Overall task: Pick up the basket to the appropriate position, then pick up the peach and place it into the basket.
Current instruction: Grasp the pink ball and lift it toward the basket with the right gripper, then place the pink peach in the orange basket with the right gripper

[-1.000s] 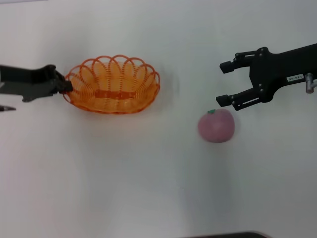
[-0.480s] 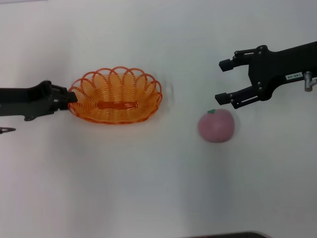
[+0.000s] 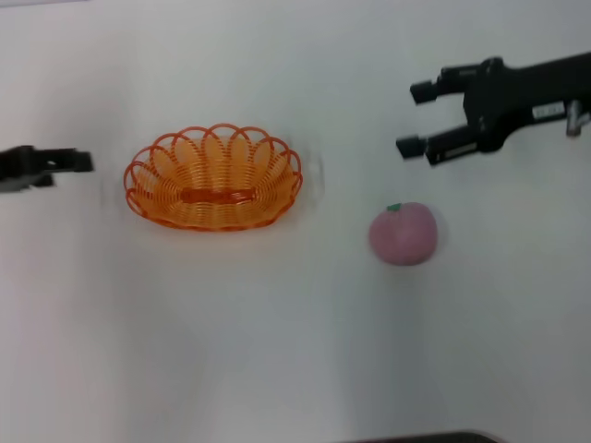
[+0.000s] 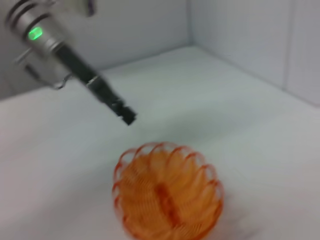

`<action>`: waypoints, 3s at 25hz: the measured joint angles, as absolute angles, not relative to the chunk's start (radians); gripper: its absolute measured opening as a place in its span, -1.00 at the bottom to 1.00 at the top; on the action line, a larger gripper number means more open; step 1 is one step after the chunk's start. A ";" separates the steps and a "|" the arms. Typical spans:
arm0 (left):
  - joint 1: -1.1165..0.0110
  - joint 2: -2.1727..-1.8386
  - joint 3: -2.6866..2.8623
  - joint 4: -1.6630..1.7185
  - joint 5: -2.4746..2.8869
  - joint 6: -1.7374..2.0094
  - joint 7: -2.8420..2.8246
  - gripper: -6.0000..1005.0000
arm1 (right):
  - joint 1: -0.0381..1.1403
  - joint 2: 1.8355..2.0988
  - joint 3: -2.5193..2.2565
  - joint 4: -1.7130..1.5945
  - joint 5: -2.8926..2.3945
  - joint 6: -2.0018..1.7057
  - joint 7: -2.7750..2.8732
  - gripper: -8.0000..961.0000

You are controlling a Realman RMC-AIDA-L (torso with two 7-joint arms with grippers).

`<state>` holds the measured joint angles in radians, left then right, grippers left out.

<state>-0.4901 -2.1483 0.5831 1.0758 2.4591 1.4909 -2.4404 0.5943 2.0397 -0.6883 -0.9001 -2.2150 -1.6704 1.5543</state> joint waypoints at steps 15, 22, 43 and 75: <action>-0.386 -2.163 0.601 1.091 2.232 1.842 -1.580 0.55 | 0.656 2.016 -0.721 -0.983 -2.145 -1.670 1.931 0.84; -0.386 -2.162 0.604 1.018 2.250 1.851 -1.512 0.55 | 0.717 2.036 -0.815 -1.058 -2.358 -1.742 1.972 0.83; -0.390 -2.163 0.603 0.960 2.255 1.784 -1.506 0.55 | 0.801 2.085 -1.118 -0.867 -2.616 -1.606 2.049 0.72; -0.388 -2.161 0.603 0.954 2.255 1.783 -1.511 0.53 | 0.822 2.090 -0.995 -0.848 -1.967 -1.413 1.716 -0.69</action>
